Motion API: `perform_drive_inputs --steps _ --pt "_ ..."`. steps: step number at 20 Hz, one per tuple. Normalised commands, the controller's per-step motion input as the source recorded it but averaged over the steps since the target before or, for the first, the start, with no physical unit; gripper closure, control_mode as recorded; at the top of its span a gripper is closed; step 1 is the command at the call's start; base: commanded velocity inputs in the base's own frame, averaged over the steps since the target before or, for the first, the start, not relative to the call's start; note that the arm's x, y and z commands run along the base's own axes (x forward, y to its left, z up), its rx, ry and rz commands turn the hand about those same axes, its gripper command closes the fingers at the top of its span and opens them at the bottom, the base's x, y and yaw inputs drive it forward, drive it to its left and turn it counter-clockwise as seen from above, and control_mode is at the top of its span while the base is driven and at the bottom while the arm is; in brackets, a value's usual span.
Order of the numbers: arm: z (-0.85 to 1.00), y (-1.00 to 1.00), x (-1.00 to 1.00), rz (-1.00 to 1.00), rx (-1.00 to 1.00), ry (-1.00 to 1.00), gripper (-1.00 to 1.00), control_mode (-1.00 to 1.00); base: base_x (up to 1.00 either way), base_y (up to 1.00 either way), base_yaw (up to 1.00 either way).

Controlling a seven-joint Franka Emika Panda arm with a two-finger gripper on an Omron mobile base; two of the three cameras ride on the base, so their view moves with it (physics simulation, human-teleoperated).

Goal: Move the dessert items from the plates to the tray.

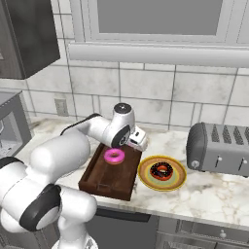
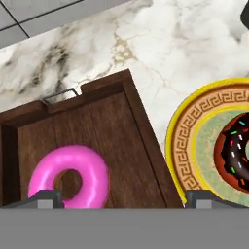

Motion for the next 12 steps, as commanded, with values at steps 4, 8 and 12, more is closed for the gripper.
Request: perform_drive_inputs --steps 4,8,12 --pt "0.32 -0.80 -0.53 -0.04 -0.03 0.04 -1.00 -1.00 0.00 0.00 0.00" --pt "-0.11 -0.73 -0.62 -0.08 0.00 0.00 -1.00 -1.00 0.00 0.00 0.00" --pt "-0.01 -0.66 -0.26 -0.07 0.00 0.00 -1.00 -1.00 0.00 0.00 0.00"
